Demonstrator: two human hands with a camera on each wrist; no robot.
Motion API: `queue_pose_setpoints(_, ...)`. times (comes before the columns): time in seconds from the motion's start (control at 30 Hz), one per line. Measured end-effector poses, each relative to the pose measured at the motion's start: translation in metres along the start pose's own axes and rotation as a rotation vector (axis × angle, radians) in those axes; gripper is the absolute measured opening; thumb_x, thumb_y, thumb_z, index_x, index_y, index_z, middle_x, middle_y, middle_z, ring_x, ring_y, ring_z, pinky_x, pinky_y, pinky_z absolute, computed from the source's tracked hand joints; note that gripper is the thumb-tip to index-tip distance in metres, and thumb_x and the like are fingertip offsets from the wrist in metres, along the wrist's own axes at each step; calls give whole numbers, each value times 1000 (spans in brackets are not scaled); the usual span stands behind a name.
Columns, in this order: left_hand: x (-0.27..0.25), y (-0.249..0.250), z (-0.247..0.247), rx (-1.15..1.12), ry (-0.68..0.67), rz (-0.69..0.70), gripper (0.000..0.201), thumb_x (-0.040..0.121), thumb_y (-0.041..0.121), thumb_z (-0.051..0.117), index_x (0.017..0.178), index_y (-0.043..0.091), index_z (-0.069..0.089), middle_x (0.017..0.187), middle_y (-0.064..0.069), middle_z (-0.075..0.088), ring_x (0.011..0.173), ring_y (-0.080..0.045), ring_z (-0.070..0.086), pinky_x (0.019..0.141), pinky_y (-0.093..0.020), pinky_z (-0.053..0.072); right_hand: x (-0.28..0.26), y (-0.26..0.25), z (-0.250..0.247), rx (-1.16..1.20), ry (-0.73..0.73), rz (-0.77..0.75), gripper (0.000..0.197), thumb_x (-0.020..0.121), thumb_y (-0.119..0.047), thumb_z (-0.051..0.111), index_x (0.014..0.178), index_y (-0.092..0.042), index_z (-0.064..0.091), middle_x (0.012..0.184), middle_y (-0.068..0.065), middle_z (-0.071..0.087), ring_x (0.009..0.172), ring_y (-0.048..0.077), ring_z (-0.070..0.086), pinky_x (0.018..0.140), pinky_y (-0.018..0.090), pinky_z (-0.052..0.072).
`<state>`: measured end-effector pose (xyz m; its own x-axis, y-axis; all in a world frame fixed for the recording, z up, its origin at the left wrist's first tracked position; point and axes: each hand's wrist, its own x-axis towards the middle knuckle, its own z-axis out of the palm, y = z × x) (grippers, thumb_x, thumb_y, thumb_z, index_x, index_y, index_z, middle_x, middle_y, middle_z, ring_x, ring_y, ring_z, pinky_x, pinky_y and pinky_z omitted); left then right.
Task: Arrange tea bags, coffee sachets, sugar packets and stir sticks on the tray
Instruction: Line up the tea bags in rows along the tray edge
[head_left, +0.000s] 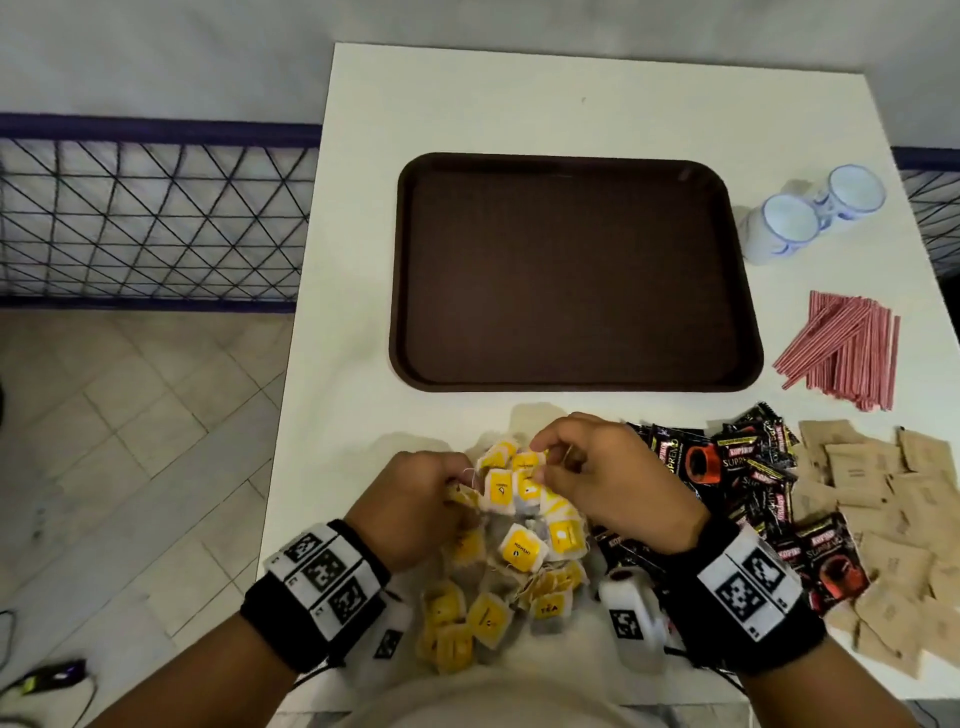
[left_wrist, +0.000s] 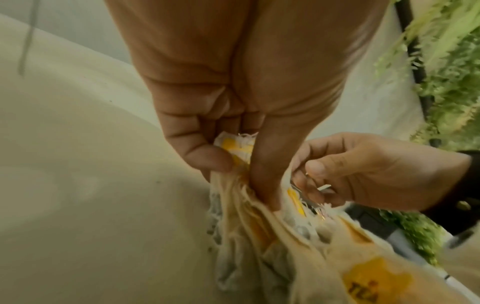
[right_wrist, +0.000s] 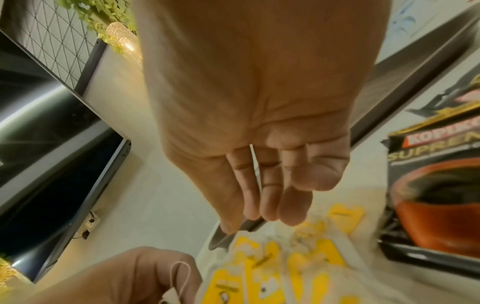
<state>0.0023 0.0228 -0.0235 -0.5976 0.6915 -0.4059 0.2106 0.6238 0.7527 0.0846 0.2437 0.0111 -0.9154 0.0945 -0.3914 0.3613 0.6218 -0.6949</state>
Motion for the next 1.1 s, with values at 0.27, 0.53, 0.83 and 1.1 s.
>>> queue_pose_setpoints(0.27,16,15,-33,-461,25,-159,27,73,9,87,85,2,65,71,-5,66,64,-17,64,57,-36,57,13,-29,-3,221,-51,-91,35,81,-23,82,112,-28,69,99,-10,61,79,12,64,69,15,49)
queue_pose_setpoints(0.53,38,36,-44,-955,61,-273,18,89,30,70,100,19,78,92,-5,75,78,-19,69,70,-34,54,46,-47,5,289,82,-111,45,72,-9,85,110,-26,68,99,-3,61,77,11,63,70,17,51)
queue_pose_setpoints(0.83,54,32,-48,-1176,-94,-283,32,95,19,63,127,15,67,108,-11,73,98,-29,71,83,-50,60,80,-46,1,317,223,-80,29,75,-6,80,94,-24,69,92,-1,64,77,10,63,74,28,55)
queue_pose_setpoints(1.1,80,14,-72,-1105,78,-199,26,95,-2,60,120,3,65,100,-13,73,84,-22,72,65,-33,60,111,-52,-17,460,81,63,15,84,-16,79,91,-8,69,73,14,69,58,12,59,49,23,46)
